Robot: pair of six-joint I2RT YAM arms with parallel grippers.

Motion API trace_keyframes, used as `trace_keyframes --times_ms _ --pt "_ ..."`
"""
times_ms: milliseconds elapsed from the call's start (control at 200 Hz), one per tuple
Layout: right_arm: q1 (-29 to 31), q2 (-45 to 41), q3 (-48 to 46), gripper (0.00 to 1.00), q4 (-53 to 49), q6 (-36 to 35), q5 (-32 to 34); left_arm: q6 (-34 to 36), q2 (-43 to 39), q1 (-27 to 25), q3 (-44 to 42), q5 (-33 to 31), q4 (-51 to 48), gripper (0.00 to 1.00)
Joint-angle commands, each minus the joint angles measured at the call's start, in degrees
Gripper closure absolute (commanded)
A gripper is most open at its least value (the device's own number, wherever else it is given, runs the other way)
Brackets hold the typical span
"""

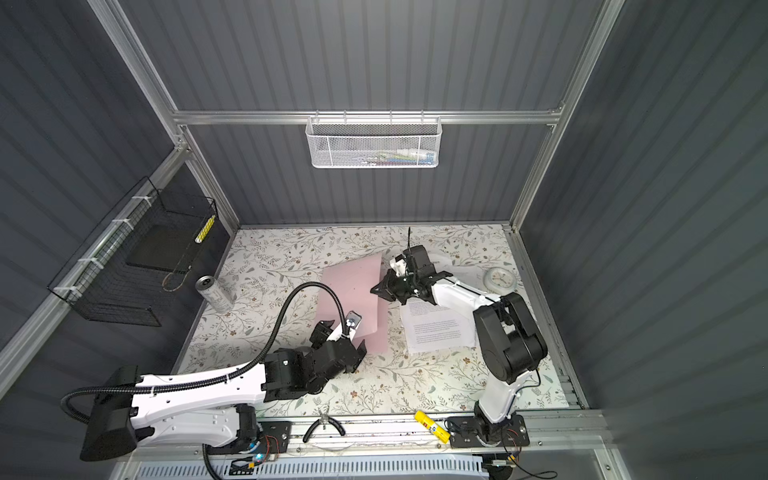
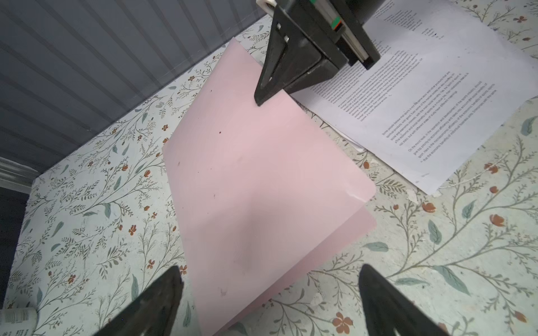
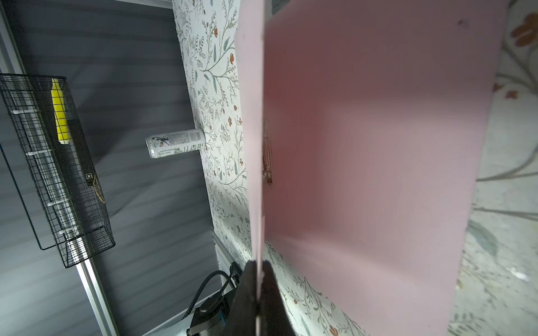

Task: Put the files into the folder
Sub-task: 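Lift pink folder cover with right gripper while left gripper holds folder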

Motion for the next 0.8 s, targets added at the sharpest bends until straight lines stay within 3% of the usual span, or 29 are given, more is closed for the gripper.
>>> trace_keyframes --times_ms 0,295,555,681,791 --pt "0.6 -1.5 1.7 1.00 -2.1 1.3 1.9 -0.5 1.3 -0.3 1.7 1.0 0.2 0.06" --pt "2.0 -2.4 3.2 1.00 -3.0 2.2 2.9 1.7 4.6 -0.3 2.2 2.8 2.6 0.07" --pt "3.2 -2.9 4.9 1.00 -4.3 2.5 2.8 2.5 9.9 0.4 4.2 0.6 3.4 0.11" --pt "3.3 -2.9 6.2 1.00 -6.4 1.5 3.1 2.6 11.7 2.2 4.4 2.0 5.0 0.26" --pt "3.3 -3.0 6.5 1.00 -7.1 0.9 3.4 3.3 12.4 3.7 4.7 2.3 5.2 0.51"
